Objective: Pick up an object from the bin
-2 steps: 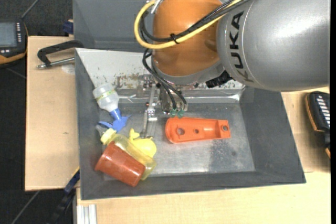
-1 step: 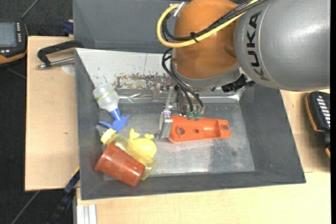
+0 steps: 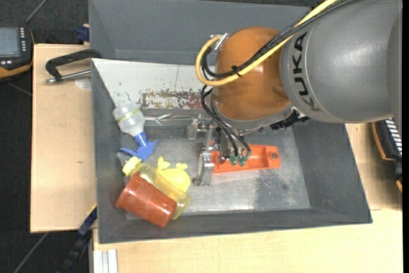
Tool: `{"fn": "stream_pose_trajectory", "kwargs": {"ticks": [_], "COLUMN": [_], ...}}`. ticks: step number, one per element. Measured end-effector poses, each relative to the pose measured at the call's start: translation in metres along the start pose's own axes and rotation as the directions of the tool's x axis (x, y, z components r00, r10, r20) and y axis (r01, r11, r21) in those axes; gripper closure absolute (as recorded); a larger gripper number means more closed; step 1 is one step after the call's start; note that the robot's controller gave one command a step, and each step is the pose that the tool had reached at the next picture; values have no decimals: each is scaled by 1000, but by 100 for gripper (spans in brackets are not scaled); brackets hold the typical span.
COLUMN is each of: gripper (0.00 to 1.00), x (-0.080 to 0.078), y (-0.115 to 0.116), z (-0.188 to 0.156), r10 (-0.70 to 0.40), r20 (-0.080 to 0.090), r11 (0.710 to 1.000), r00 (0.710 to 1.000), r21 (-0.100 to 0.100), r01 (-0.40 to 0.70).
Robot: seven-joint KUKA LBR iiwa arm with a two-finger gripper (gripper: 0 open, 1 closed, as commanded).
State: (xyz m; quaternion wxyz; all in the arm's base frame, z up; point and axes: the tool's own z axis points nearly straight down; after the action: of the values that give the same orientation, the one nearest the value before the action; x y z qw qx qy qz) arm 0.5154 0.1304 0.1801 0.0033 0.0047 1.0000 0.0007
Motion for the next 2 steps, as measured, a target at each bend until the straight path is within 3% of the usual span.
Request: {"fn": "stream_pose_trajectory", "kwargs": {"ticks": [1,2], "gripper": [0,0], "x": [12,6], "y": [-27,-44], "z": [28,49], "r10": [-80,-247], "r20": [-12,-1], "r11": [997,969], "r00": [997,969], "r21": [-3,-1], "r01": [80,247]}}
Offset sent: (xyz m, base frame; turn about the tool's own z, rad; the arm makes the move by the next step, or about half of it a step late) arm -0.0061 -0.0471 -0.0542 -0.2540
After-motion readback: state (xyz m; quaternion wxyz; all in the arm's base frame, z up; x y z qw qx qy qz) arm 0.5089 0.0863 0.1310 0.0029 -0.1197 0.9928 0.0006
